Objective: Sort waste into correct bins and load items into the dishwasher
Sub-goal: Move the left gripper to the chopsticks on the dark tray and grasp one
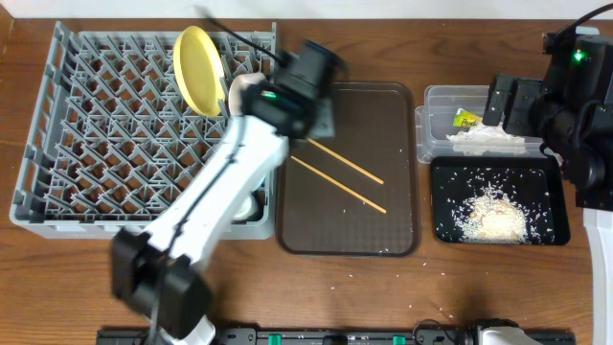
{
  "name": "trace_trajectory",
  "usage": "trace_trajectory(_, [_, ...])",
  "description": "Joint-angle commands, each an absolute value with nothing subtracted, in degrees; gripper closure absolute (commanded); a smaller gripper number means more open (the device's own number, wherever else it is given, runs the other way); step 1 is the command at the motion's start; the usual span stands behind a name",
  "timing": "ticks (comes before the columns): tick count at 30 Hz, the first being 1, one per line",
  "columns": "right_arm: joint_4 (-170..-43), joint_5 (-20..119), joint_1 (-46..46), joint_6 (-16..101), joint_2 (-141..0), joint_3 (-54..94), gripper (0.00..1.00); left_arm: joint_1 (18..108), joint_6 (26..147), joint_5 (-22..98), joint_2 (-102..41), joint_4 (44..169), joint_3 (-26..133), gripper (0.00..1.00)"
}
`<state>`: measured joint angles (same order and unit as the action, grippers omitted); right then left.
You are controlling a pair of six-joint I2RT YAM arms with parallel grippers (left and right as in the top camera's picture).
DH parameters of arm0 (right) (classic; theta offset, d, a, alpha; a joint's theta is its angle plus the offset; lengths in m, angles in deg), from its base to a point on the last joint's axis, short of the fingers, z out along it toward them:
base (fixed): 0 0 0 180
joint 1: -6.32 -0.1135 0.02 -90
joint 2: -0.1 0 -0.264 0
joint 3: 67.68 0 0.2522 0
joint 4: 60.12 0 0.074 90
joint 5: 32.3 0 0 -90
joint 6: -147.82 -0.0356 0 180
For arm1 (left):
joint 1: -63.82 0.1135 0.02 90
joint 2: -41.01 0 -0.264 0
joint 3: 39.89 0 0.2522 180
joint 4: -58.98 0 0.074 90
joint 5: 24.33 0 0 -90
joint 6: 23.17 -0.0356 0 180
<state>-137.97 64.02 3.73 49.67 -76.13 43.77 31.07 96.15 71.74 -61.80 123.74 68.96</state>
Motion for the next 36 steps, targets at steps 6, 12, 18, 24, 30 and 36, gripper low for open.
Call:
trace_trajectory(6, [-138.02, 64.74, 4.01, 49.08, -75.93, 43.64, 0.01, 25.34, 109.62, 67.24, -77.49, 115.31, 68.72, 0.14])
trace_trajectory(12, [-138.04, 64.74, 4.01, 49.08, -75.93, 43.64, 0.01, 25.39, 116.81, 68.05, -84.51, 112.79, 68.72, 0.36])
trace_trajectory(18, [-138.02, 64.74, 4.01, 49.08, -75.93, 43.64, 0.01, 25.39, 118.62, 68.05, -86.71, 111.2, 68.72, 0.42])
trace_trajectory(24, [-138.02, 64.74, 4.01, 49.08, -75.93, 43.64, 0.01, 25.23, 120.76, 68.0, -88.4, 112.09, 68.63, 0.54])
trace_trajectory(30, [-138.04, 64.74, 4.01, 49.08, -75.93, 43.64, 0.01, 25.21, 120.76, 67.59, -89.73, 112.71, 68.63, 0.76])
trace_trajectory(36, [-138.04, 64.74, 4.01, 49.08, -75.93, 43.64, 0.01, 25.21, 118.91, 67.48, -89.49, 114.72, 69.22, 0.93])
